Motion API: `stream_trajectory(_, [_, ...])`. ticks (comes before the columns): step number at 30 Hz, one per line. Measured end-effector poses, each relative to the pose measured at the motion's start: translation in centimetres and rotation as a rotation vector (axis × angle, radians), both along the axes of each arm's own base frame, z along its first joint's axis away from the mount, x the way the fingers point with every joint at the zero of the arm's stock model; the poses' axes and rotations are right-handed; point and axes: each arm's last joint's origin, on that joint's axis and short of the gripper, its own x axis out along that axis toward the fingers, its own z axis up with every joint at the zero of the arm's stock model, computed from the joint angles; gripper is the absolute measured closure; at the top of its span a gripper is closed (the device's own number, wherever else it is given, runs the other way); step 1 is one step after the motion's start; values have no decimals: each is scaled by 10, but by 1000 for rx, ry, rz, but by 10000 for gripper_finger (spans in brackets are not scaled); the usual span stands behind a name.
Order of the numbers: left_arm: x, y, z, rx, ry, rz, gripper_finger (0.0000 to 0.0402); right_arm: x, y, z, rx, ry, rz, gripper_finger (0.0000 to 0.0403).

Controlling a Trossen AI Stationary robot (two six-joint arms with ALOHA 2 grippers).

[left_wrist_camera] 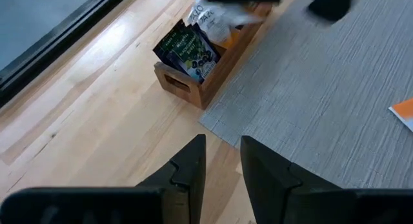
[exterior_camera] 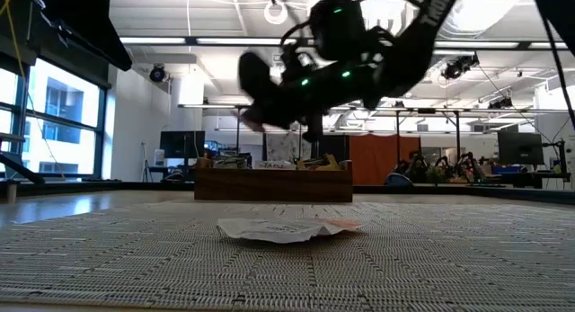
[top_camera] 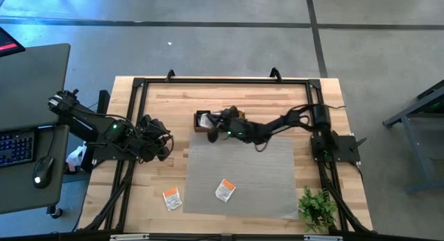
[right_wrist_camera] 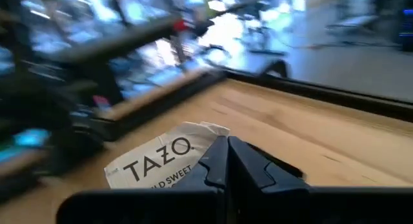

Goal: Pick & Place Tea
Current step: Put the white tea bag into the middle section of the wooden organizer

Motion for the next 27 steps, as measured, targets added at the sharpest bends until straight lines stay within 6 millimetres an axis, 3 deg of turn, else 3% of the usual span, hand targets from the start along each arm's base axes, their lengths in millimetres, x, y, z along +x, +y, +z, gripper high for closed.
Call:
stream_trajectory(5, [0,0,0,-9,15,-18,305,15,-2,-4,4,145,-175,402])
stream_trajectory(10, [-2,0,-2,-5,52,-31,305,11,0,-10,-37,235,-379,400])
stream_trajectory(19, [-3,0,-2,-4,63,-34,305,13,-7,-11,15,241,-263,390])
stream_trajectory(27, [-3,0,-2,-13,58,-26,305,8,-18,-17,-4,315,-338,338])
